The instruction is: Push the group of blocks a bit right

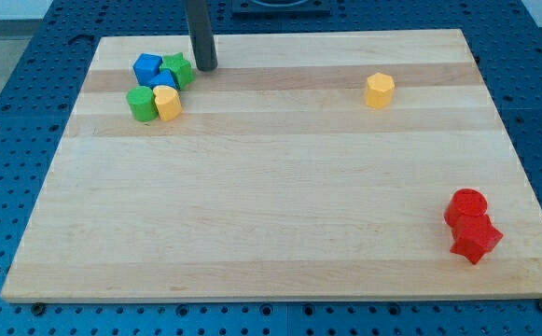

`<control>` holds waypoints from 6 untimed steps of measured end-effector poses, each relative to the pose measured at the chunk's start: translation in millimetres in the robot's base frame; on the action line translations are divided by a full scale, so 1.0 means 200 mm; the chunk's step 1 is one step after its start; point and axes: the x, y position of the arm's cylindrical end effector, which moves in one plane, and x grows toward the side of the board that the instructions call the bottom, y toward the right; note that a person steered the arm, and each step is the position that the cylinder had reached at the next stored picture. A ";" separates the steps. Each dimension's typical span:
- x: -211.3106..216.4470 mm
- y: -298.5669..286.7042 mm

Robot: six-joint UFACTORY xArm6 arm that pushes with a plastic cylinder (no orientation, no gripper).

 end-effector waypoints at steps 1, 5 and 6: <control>-0.27 -0.02; -0.17 -0.59; -0.03 -0.59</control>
